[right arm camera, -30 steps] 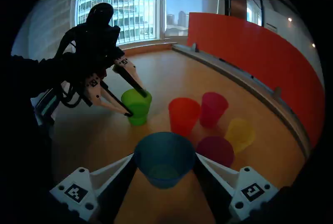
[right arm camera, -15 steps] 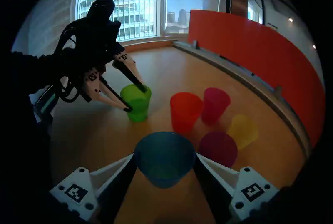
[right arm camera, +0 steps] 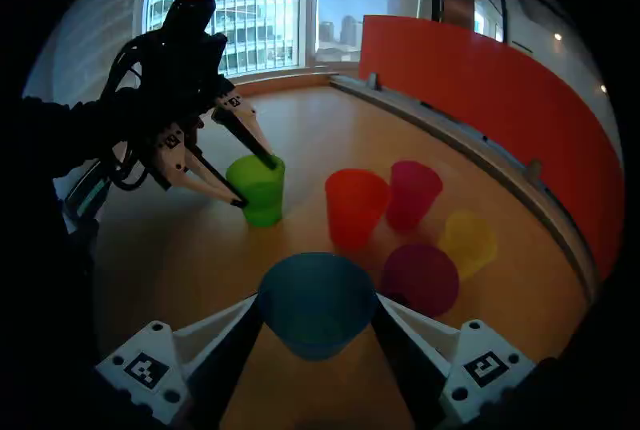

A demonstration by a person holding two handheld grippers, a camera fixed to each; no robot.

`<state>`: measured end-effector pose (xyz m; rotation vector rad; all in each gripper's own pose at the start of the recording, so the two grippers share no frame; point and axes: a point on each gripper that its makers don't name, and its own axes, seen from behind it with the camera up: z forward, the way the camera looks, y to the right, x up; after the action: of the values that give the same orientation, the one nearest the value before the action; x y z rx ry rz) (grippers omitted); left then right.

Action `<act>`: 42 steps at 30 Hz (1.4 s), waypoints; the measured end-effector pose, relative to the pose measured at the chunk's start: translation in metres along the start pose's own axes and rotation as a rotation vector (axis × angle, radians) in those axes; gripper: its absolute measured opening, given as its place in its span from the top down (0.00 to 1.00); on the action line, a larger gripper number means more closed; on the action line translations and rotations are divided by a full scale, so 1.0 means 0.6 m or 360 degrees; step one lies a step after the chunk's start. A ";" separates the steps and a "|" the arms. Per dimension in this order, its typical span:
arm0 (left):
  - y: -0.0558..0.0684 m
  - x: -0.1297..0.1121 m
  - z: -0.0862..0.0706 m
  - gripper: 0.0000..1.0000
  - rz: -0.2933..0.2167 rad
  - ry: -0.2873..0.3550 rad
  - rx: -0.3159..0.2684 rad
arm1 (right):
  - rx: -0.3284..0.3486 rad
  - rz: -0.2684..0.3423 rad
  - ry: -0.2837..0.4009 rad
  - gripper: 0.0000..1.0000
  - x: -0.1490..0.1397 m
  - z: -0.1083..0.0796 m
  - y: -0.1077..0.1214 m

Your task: Pour water

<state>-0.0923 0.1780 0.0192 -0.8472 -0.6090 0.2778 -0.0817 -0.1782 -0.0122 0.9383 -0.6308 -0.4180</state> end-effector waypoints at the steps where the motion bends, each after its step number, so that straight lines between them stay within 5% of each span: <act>1: 0.001 -0.001 0.000 0.03 -0.0002 -0.0005 -0.0003 | -0.0001 0.0000 0.0000 0.07 -0.001 0.000 0.000; 42: 0.000 -0.060 -0.025 0.03 -0.0022 -0.0092 0.0059 | -0.0055 0.0017 -0.0035 0.05 -0.048 0.010 0.004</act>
<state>-0.1119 0.1524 -0.0022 -0.8012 -0.6615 0.3013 -0.1070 -0.1640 -0.0165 0.8982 -0.6465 -0.4292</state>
